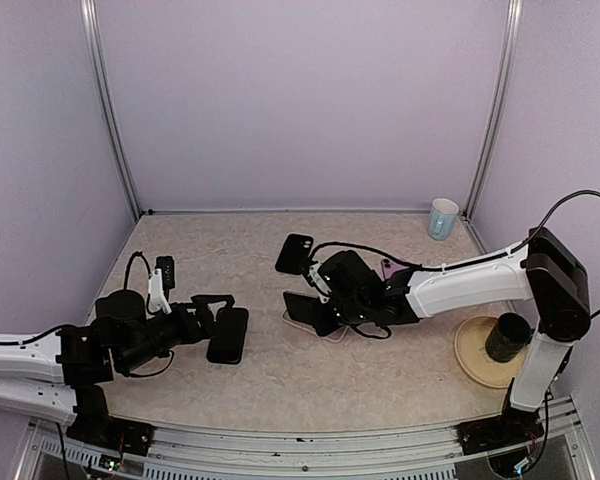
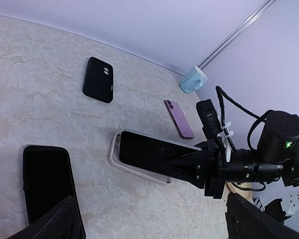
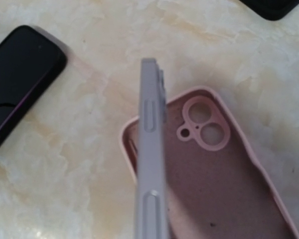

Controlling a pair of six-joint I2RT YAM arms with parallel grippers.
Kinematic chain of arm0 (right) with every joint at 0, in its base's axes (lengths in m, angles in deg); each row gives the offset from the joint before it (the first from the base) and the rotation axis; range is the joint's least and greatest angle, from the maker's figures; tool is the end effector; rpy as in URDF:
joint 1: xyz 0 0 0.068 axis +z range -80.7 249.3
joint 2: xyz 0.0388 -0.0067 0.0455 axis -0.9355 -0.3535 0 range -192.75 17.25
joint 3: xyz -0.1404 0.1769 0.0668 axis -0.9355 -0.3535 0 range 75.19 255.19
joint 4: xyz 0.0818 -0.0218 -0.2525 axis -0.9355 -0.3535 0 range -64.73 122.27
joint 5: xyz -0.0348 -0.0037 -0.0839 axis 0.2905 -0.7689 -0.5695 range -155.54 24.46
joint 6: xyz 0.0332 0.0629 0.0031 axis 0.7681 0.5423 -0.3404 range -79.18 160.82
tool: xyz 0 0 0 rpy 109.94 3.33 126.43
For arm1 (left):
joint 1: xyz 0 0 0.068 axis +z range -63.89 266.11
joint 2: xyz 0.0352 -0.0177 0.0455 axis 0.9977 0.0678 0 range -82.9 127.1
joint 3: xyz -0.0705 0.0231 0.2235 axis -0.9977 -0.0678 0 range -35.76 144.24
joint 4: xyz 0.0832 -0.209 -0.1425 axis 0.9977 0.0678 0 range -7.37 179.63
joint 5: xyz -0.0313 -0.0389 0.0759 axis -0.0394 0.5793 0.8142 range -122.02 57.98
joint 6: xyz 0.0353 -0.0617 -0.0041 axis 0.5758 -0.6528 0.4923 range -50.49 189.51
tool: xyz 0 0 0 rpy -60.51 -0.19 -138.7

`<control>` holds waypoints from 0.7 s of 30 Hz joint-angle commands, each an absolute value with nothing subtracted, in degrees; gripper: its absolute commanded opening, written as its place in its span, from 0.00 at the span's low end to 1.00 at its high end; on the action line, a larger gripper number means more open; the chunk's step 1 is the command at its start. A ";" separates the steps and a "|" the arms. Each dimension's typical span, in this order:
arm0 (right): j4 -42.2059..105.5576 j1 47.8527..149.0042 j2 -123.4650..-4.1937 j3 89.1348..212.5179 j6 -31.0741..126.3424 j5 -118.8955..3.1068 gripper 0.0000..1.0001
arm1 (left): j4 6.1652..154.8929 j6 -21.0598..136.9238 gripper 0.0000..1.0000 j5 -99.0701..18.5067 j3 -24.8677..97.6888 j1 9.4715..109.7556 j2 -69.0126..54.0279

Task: Put the phone into the phone case
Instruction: Install the phone on the phone case.

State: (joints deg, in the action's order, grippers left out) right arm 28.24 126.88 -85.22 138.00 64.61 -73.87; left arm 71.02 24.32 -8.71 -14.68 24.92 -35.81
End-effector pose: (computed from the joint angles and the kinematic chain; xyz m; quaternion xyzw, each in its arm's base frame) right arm 0.2189 0.3289 0.1288 -0.2392 0.8858 0.2050 0.3409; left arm 0.1368 -0.2005 0.1910 -0.0149 0.7836 -0.3850 0.4874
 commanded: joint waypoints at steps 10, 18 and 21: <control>32.11 126.26 -87.11 137.00 57.29 -62.45 0.00 | 68.93 24.82 0.99 -9.39 -15.31 24.68 -35.26; 33.98 126.25 -83.78 133.56 56.74 -53.85 0.00 | 68.01 24.83 0.99 -9.82 -15.02 24.93 -33.30; 34.32 126.28 -82.78 132.33 56.49 -51.18 0.00 | 67.72 24.64 0.99 -10.00 -15.10 24.93 -32.94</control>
State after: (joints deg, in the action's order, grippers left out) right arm 34.23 125.38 -85.42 134.46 57.29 -61.17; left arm 69.73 24.34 -9.34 -14.85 24.95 -33.40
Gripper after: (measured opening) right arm 0.059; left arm 0.988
